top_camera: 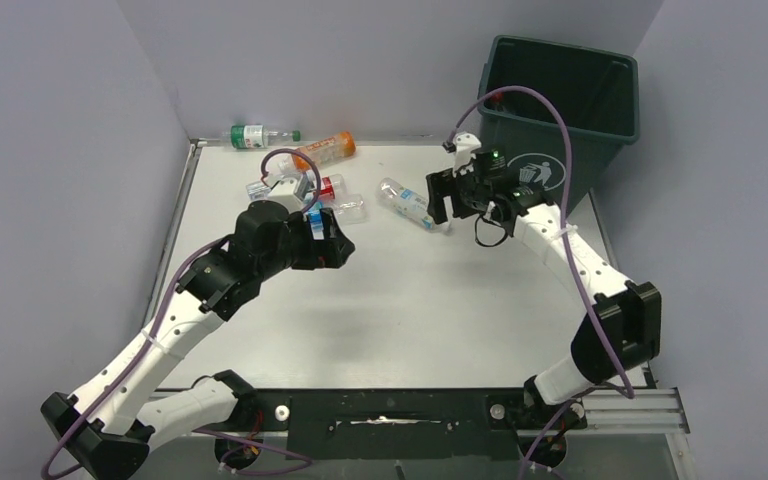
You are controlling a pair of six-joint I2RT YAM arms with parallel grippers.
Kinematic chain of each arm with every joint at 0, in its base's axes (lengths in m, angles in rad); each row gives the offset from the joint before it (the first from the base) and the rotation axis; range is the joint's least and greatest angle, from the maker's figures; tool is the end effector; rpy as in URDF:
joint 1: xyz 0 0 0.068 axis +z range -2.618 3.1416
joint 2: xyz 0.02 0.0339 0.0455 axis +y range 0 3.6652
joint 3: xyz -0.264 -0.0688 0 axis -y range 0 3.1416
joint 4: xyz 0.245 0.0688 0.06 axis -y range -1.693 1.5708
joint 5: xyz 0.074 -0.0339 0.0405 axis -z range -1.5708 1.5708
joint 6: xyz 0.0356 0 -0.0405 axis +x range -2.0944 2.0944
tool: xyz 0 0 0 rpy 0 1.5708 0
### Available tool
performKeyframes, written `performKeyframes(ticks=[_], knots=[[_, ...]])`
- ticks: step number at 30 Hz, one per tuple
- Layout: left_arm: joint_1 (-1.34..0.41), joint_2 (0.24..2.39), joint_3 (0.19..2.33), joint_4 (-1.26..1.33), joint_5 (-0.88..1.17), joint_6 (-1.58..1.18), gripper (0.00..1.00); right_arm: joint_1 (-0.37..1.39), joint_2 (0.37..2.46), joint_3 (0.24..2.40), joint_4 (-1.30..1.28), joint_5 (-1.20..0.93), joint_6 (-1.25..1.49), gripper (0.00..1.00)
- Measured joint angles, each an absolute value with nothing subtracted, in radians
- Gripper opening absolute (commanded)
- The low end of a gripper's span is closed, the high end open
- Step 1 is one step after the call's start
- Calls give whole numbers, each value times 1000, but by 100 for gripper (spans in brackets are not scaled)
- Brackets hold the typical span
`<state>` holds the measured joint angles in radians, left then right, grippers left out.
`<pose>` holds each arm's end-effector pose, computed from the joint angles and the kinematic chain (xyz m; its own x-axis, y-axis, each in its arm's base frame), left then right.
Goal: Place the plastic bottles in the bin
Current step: Pick up the plastic bottle at the center of the board.
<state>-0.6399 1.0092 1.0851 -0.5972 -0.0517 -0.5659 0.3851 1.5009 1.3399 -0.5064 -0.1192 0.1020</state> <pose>0.1729 -0.1264 0.3608 -0.6377 -0.1929 -0.7458 0.2588 0.8582 -0.4432 0.3125 0.1312 0.3291 -0.6174 -0.1412 -0.7739 -0.3988 0.9042 0.1532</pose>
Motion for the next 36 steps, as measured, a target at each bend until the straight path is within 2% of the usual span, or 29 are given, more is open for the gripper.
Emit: performKeyframes(ticks=[6, 13, 17, 25, 28, 32, 36], knots=[[-640, 994, 1069, -583, -52, -577, 91, 385, 1608, 1330, -458, -105, 89, 81], [-640, 984, 1059, -583, -51, -584, 91, 366, 1700, 1304, -395, -99, 65, 72], [-640, 980, 1056, -581, -52, -584, 91, 326, 1719, 1285, -374, -109, 56, 63], [-640, 969, 1034, -580, -50, -591, 91, 263, 1757, 1272, -330, -120, 30, 58], [-640, 970, 1033, -580, -47, -591, 91, 263, 1783, 1267, -314, -126, 20, 59], [-640, 970, 1033, -580, -47, -591, 91, 263, 1822, 1255, -290, -128, 9, 68], [-640, 972, 1033, -580, -46, -593, 91, 263, 1854, 1246, -278, -127, 4, 71]])
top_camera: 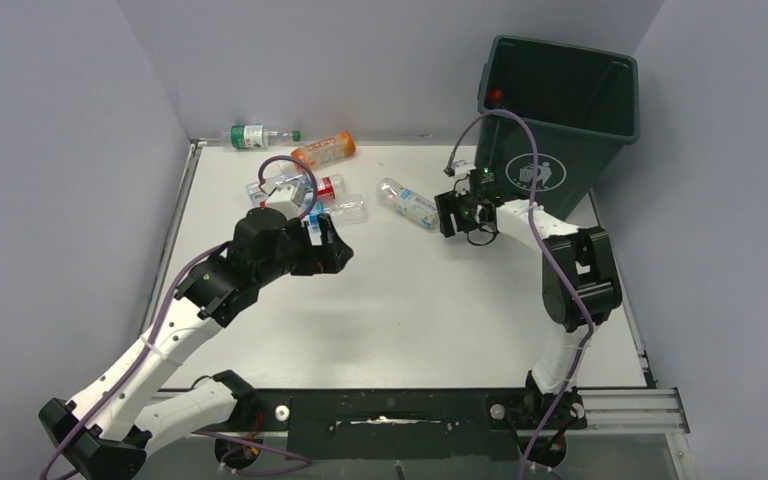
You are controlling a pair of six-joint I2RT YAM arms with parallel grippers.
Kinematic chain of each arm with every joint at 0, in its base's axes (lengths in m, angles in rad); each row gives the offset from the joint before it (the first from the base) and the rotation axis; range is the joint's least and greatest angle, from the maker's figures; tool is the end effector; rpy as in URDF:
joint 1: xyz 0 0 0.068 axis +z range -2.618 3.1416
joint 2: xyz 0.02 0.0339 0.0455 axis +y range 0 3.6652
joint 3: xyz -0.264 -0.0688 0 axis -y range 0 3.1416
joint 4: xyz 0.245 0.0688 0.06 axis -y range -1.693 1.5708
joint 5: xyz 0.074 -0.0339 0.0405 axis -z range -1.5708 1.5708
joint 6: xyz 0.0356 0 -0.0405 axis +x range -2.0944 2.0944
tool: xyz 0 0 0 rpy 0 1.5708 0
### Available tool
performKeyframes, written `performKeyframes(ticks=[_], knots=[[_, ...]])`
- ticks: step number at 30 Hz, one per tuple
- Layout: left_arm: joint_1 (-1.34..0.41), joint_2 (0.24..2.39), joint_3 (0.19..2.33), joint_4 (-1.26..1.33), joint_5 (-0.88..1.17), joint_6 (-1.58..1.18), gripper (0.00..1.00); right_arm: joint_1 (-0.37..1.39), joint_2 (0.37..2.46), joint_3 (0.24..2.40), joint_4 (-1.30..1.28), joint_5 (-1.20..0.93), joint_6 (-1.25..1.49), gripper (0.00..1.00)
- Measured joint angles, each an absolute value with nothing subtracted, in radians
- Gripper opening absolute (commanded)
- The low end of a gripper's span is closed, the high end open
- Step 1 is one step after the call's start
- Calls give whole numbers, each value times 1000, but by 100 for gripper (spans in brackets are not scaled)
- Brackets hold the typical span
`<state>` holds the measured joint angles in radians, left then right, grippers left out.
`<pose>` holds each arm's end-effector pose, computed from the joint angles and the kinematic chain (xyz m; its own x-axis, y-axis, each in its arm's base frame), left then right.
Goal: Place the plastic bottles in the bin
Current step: Pick up the plastic bottle at the center of the board.
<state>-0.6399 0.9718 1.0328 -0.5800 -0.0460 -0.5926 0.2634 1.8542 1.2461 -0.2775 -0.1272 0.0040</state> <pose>0.1672 -0.1224 0.3520 -0.6453 -0.2152 -0.7330 0.2460 0.8499 -0.4661 0.3834 0.1081 0.1916 -0.7489 -0.1979 -0.6324 -0.3328 0.9376 0.1008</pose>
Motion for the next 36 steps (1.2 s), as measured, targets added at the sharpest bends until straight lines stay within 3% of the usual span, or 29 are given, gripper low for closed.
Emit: performKeyframes(ticks=[8, 24, 31, 36], knots=[[-640, 984, 1033, -579, -43, -596, 91, 265, 1892, 1252, -246, -143, -4, 72], [-640, 1012, 1033, -575, -31, -595, 91, 315, 1943, 1268, -221, -175, -34, 62], [-640, 1012, 1033, -572, -26, -595, 91, 344, 1944, 1268, -221, -169, -50, 37], [-640, 1012, 1032, -571, -24, -595, 91, 381, 1943, 1268, -223, -155, -52, 29]])
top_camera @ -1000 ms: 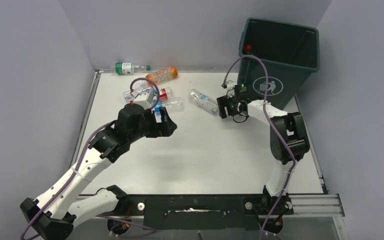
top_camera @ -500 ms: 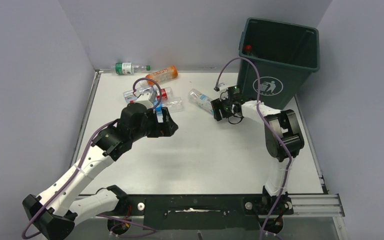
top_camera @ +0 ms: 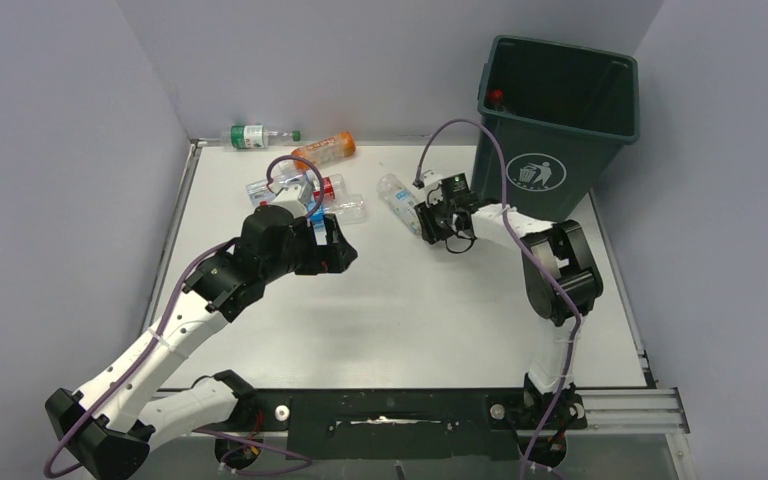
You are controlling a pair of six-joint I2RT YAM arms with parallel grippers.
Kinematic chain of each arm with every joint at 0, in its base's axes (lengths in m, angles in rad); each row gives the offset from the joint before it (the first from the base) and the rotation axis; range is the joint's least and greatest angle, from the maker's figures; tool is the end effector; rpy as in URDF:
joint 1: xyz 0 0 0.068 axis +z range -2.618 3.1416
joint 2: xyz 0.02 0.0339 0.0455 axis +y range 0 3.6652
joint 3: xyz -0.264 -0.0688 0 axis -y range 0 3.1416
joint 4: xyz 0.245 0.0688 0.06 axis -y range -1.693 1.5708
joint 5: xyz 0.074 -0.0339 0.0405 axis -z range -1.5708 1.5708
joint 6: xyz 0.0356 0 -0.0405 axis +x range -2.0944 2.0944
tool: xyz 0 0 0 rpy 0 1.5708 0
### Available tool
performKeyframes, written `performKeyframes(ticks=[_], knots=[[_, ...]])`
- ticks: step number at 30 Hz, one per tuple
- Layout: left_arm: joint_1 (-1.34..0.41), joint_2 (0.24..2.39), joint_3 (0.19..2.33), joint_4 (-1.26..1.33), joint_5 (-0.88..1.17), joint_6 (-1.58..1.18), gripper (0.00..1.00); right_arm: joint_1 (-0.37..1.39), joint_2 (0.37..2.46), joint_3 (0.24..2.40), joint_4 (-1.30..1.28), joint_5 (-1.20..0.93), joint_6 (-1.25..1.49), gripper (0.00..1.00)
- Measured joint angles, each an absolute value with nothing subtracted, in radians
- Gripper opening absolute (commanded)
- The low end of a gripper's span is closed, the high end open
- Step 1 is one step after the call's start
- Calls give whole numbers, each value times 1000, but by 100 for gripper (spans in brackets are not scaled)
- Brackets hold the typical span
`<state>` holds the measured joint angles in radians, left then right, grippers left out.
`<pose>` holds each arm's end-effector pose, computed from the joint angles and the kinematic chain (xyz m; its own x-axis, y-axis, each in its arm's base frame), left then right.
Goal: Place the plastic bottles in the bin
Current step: Pick up the plastic bottle at the center of the board.
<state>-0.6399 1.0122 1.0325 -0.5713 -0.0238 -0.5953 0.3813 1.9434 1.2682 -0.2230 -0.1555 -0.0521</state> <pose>0.1747 -0.1290 0.3450 -0.6733 -0.1976 -0.7124 0.2453 0.8493 -0.4675 0.3812 0.1588 0.1677 -0.7012 -0.3366 -0.6285 -0.4944 0.8647 0.0885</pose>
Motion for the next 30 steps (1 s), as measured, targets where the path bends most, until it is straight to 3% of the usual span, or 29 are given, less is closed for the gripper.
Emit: performKeyframes(ticks=[8, 15, 30], knots=[[-640, 1012, 1024, -556, -19, -595, 91, 424, 1904, 1254, -265, -102, -41, 27], [-640, 1012, 1015, -548, -13, -595, 91, 471, 1728, 1257, -363, -41, -22, 27], [-640, 1007, 1009, -538, -10, -595, 91, 474, 1504, 1581, -499, 66, -25, 28]])
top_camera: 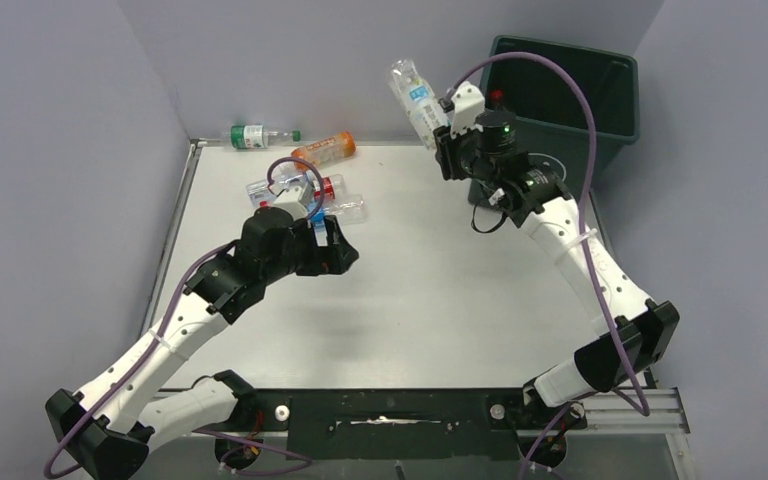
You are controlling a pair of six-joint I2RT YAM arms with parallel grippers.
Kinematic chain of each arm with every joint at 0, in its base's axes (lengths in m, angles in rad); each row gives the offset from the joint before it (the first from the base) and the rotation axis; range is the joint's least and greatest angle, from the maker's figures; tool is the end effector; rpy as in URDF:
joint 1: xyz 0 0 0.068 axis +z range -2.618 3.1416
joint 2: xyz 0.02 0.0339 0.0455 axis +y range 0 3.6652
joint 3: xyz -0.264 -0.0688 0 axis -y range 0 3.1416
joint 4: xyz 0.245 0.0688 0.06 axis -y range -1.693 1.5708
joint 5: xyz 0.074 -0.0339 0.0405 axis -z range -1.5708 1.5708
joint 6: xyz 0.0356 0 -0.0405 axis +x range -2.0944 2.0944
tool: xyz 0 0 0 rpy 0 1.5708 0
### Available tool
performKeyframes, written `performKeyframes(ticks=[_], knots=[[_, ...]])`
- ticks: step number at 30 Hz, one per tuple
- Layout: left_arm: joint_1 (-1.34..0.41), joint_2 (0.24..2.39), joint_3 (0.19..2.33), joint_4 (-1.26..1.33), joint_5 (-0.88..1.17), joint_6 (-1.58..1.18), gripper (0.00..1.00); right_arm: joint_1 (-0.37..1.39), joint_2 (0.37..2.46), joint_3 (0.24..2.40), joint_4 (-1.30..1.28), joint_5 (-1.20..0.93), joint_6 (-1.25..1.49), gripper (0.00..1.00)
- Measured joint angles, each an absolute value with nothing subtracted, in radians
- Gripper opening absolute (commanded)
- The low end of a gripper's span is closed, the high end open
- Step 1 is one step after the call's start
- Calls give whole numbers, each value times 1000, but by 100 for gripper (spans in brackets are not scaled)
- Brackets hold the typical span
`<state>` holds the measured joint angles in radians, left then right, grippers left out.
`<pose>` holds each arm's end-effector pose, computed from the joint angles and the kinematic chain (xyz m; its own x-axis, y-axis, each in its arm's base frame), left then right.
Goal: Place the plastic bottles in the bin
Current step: Pick up the plastic bottle at the center of the board.
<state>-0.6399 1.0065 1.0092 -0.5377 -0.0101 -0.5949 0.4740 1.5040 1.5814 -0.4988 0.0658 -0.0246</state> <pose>0.1750 -0.1298 0.3414 -0.6694 -0.2003 -0.7154 0.2595 0.8392 -0.4779 0.3053 0.1540 0.4109 -0.3539 -0.2092 -0.9116 -0.4109 0.9103 -0.0493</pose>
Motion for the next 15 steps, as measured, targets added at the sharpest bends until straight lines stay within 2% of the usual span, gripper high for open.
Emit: performKeyframes(ticks=[6, 15], knots=[[-640, 1007, 1002, -545, 5, -594, 91, 417, 1468, 1689, -481, 85, -26, 28], [-640, 1166, 1071, -622, 3, -579, 90, 287, 1459, 1710, -382, 45, -15, 28]])
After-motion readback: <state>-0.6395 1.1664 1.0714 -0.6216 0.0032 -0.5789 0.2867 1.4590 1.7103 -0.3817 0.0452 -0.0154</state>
